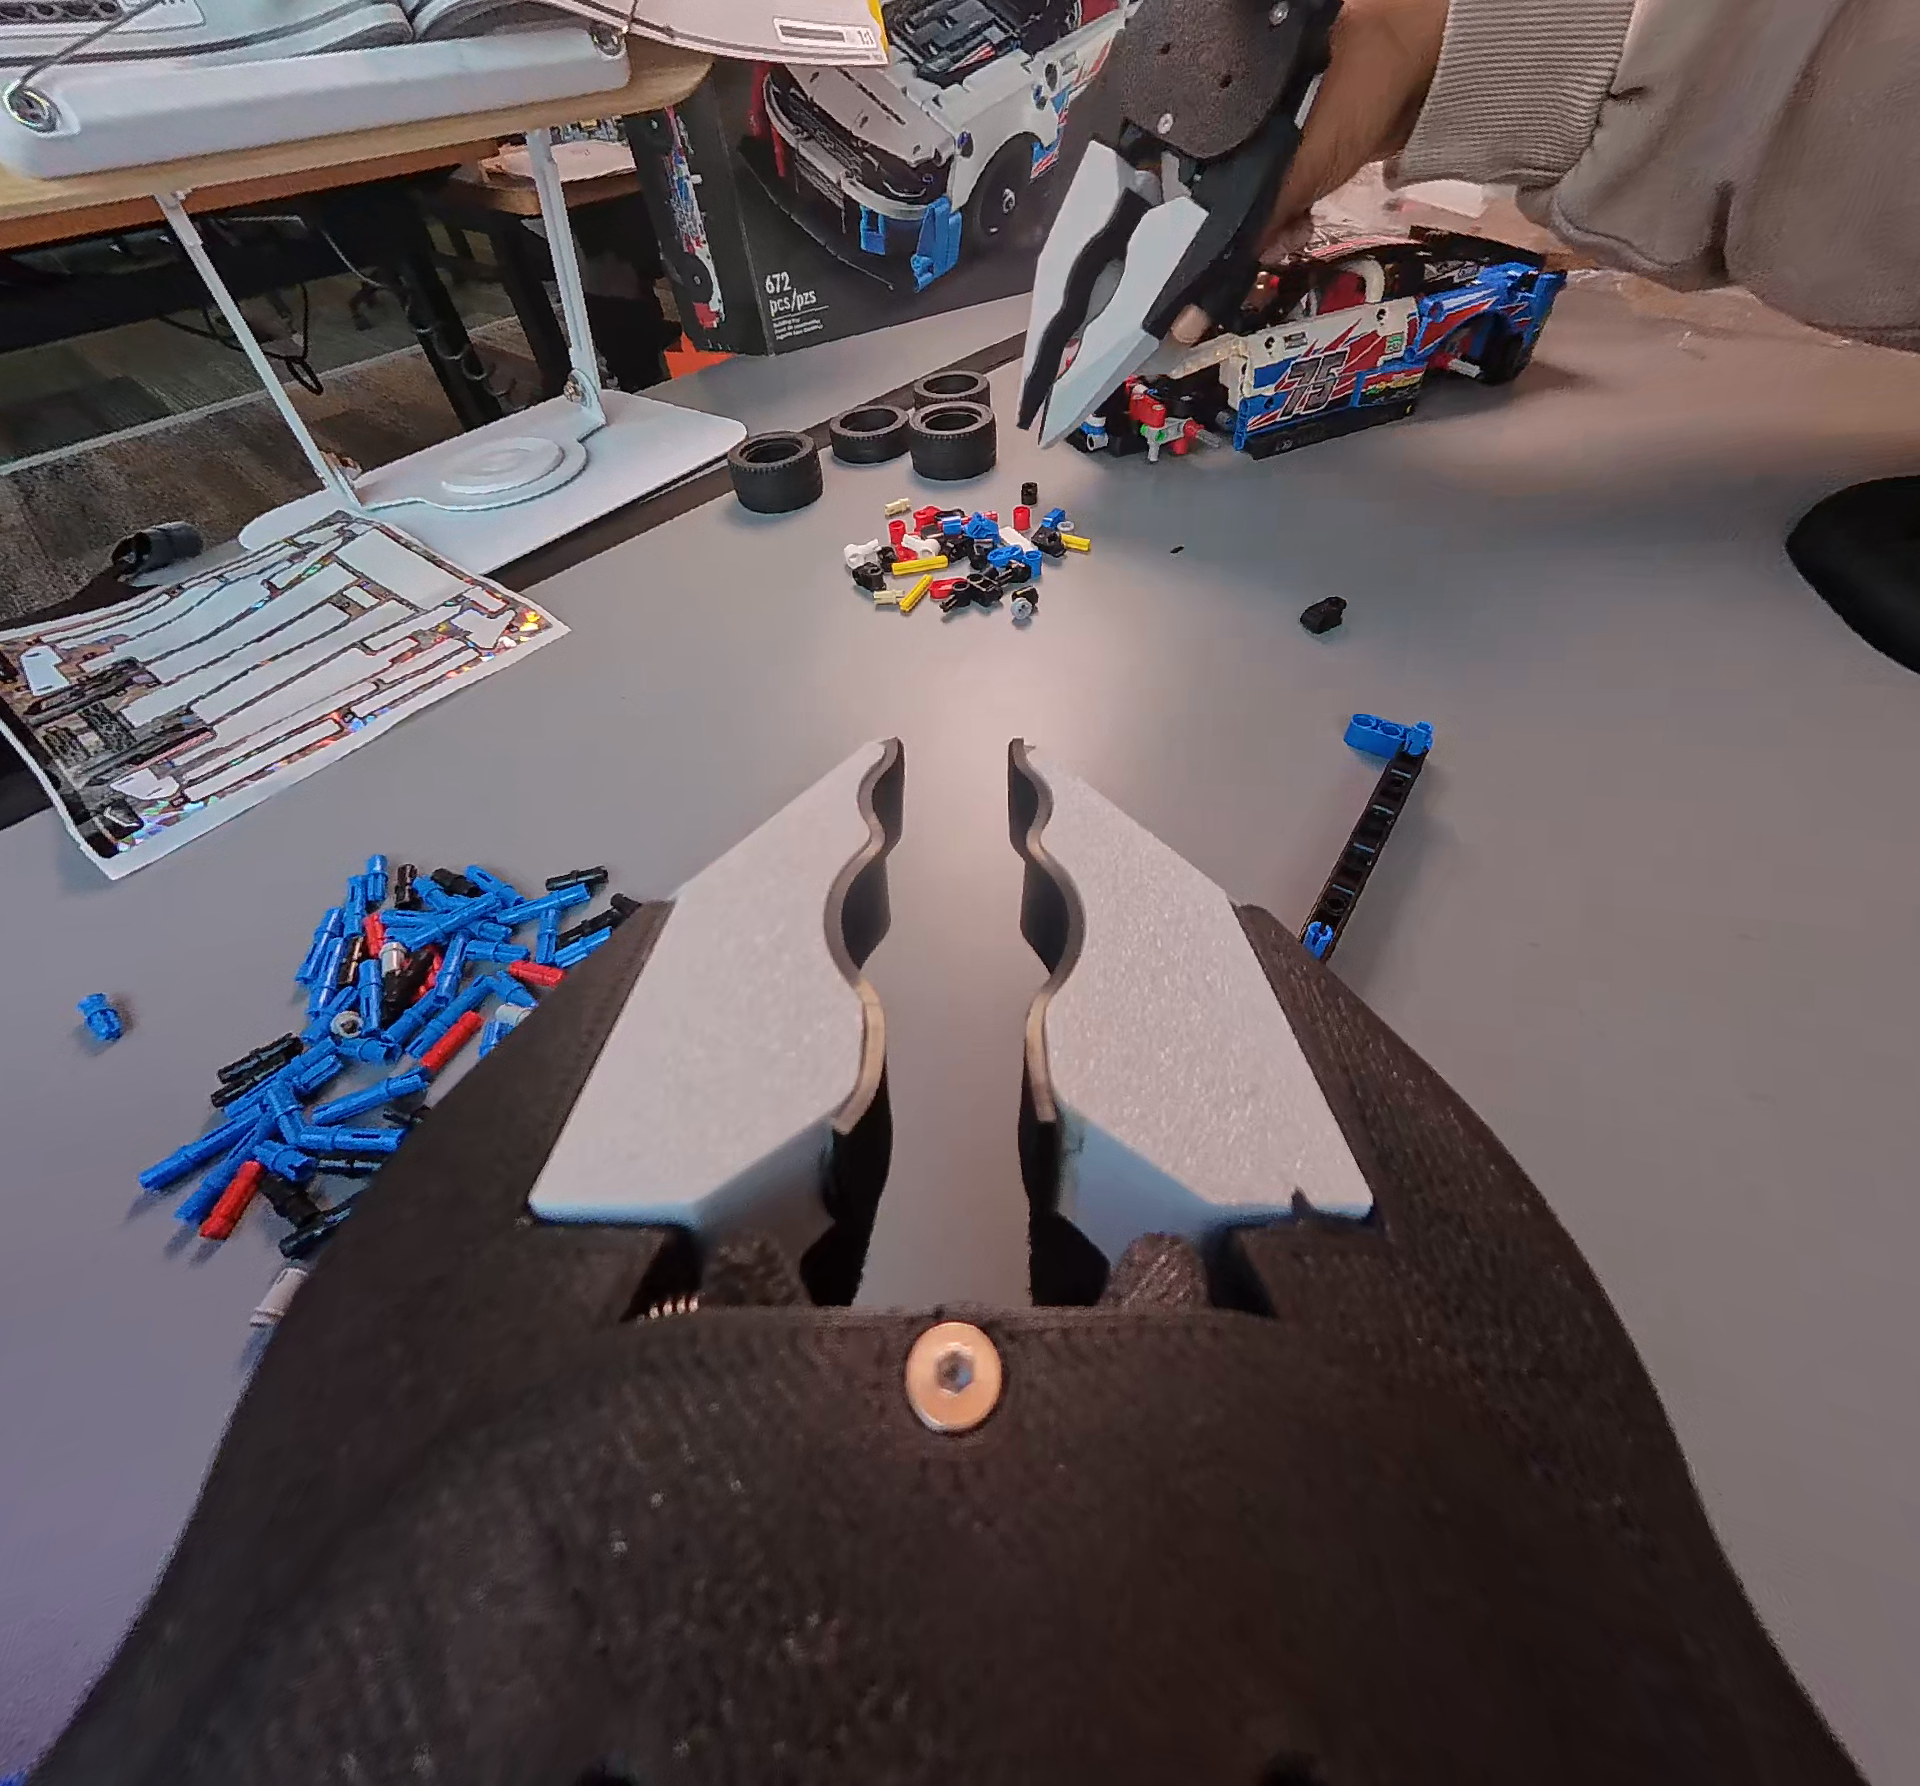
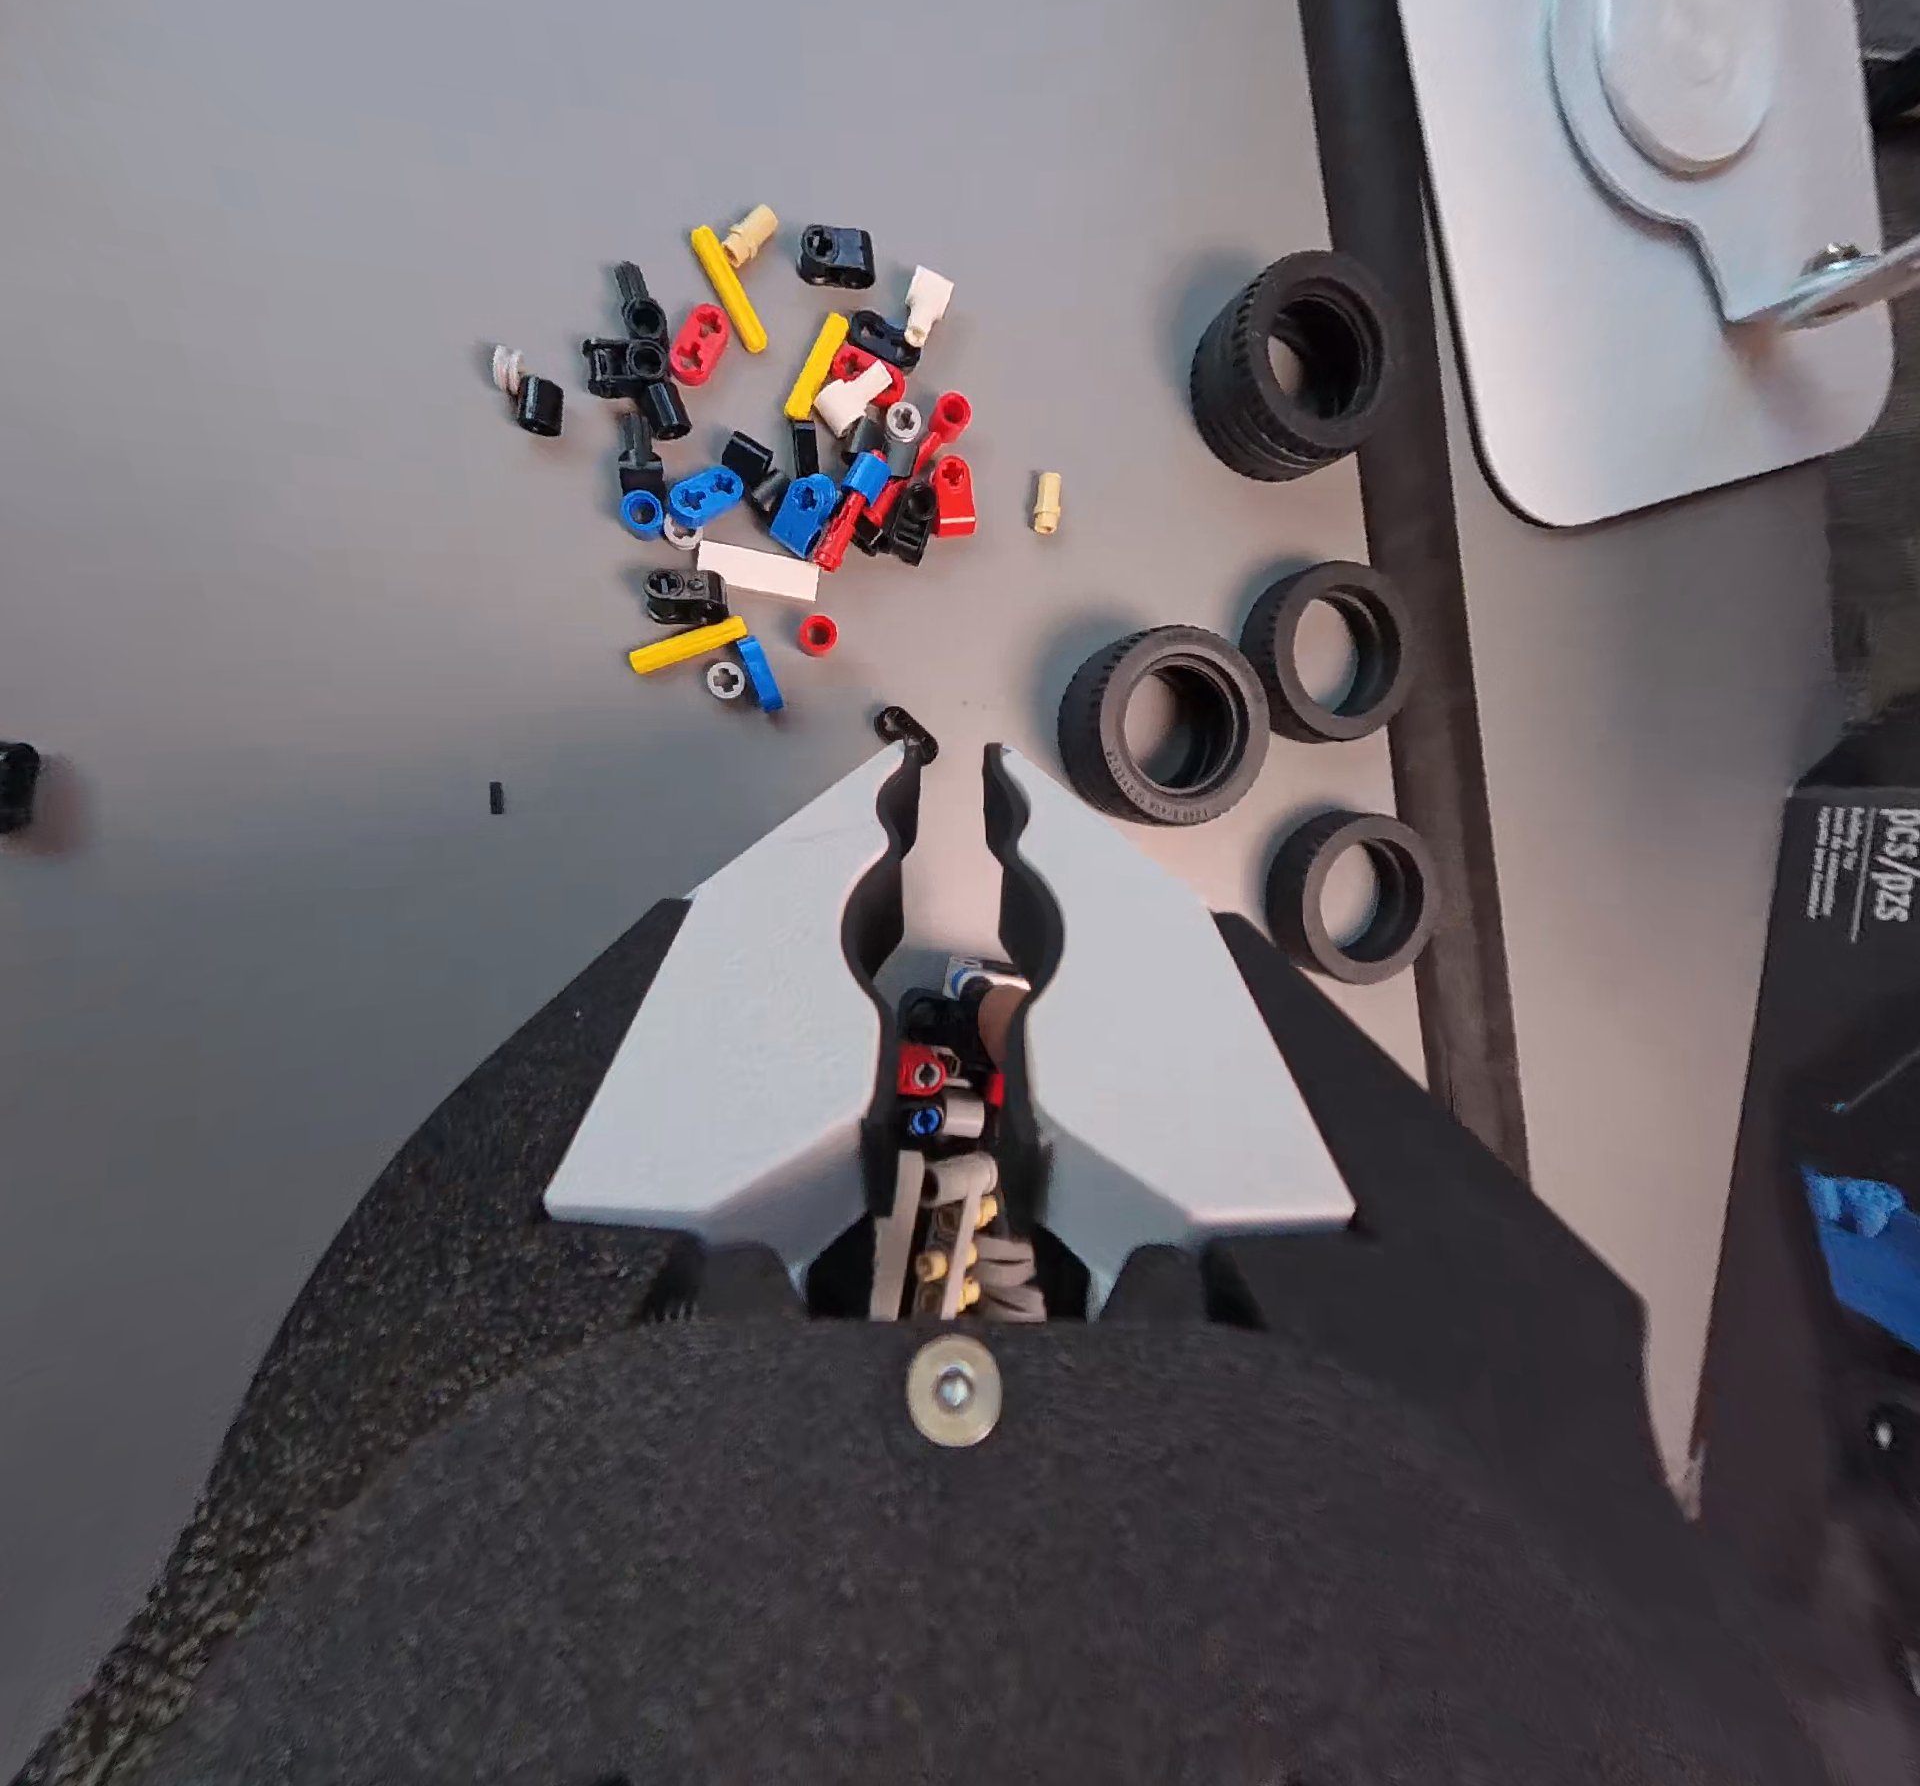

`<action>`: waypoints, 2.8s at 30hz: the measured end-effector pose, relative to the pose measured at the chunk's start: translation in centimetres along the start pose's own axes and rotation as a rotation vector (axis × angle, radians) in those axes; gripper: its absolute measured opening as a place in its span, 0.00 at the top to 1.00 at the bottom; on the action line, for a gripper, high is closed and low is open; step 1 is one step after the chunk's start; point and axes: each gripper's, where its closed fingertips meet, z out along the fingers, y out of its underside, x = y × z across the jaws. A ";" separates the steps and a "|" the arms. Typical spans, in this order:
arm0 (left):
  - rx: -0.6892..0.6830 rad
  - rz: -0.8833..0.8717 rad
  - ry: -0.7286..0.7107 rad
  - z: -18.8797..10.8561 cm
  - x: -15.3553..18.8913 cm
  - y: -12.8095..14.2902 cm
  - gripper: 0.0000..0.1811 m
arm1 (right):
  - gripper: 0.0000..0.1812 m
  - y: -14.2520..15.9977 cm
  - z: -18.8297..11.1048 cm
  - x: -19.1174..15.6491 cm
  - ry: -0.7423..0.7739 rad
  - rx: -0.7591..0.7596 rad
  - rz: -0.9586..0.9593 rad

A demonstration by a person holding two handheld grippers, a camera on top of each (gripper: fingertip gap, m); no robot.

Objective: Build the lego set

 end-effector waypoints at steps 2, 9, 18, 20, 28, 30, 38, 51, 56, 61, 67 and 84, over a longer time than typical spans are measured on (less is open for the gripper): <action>-0.001 0.003 -0.002 0.0 -0.1 0.0 0.90 | 0.94 0.1 0.5 -0.2 -0.048 -0.050 -0.035; -0.005 0.002 0.012 0.1 0.1 0.1 0.90 | 0.94 -2.3 2.6 -0.2 -0.137 -0.054 -0.053; 0.003 -0.001 0.013 -0.1 0.0 0.0 0.90 | 0.94 -2.7 4.3 -0.9 -0.242 -0.056 0.046; 0.000 0.000 0.018 -0.1 0.0 0.0 0.90 | 0.96 -2.7 4.4 -0.8 -0.248 -0.053 0.056; -0.005 0.001 0.019 0.0 0.0 0.2 0.90 | 0.97 -3.1 4.2 -0.3 -0.245 -0.021 0.079; -0.007 0.003 0.019 0.0 0.1 0.2 0.90 | 0.95 -3.1 4.3 -0.5 -0.258 -0.035 0.094; -0.008 0.004 0.018 0.0 0.0 0.2 0.90 | 0.94 -3.2 4.7 -0.7 -0.271 -0.036 0.129; -0.012 0.011 0.013 0.0 0.0 0.3 0.90 | 0.96 -3.9 3.6 -0.6 -0.252 0.007 0.146; -0.005 0.013 0.014 -0.1 0.0 0.1 0.90 | 0.96 -2.9 -2.5 -6.6 -0.355 0.000 -0.027; -0.006 0.031 0.042 0.1 0.9 0.0 0.90 | 0.96 0.1 -3.7 -14.7 -0.439 -0.043 -0.092; -0.034 0.055 0.040 0.2 1.0 0.5 0.88 | 0.93 1.0 -2.8 -15.2 -0.374 -0.057 -0.082; -0.086 -0.063 0.010 -0.2 -0.3 1.2 0.82 | 0.98 -6.3 3.0 -3.7 -0.152 0.037 -0.003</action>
